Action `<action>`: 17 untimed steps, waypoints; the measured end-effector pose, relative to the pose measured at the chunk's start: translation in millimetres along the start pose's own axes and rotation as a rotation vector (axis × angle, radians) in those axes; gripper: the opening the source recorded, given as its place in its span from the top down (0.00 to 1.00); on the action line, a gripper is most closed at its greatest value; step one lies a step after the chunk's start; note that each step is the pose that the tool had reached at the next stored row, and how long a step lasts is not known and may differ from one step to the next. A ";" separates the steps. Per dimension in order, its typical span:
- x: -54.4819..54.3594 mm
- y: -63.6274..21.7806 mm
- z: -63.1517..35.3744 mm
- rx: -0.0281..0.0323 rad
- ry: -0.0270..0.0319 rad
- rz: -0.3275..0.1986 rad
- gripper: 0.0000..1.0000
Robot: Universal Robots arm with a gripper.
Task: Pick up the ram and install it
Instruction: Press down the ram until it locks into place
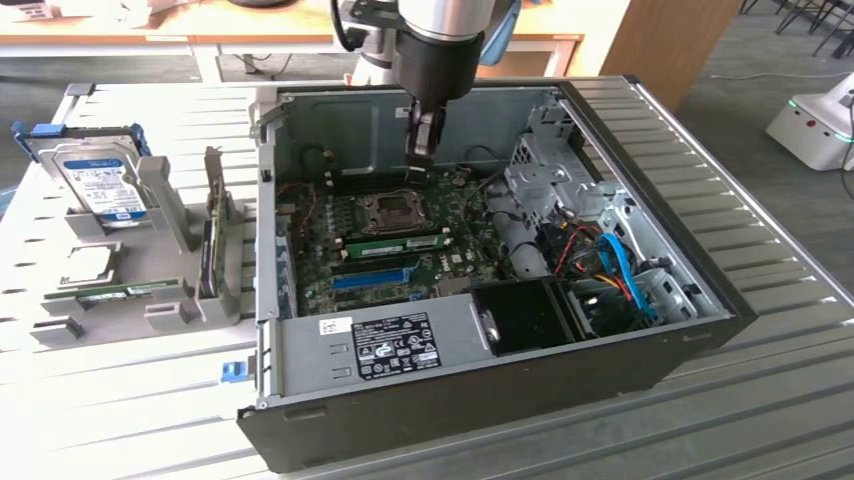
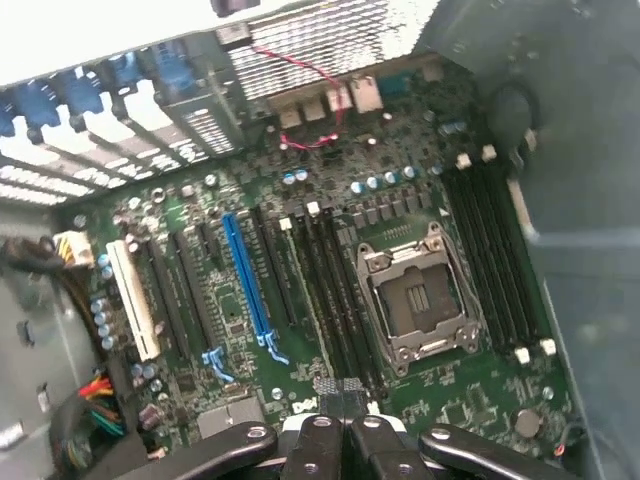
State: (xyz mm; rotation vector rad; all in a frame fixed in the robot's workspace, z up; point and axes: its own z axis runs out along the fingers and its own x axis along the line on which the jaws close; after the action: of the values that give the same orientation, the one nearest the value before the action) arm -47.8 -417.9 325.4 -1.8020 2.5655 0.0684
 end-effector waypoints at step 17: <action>0.1 -0.1 2.4 0.0092 -0.0101 0.309 0.90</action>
State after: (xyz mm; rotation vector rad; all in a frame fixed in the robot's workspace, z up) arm -47.8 -417.9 323.0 -1.3821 2.8067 0.0661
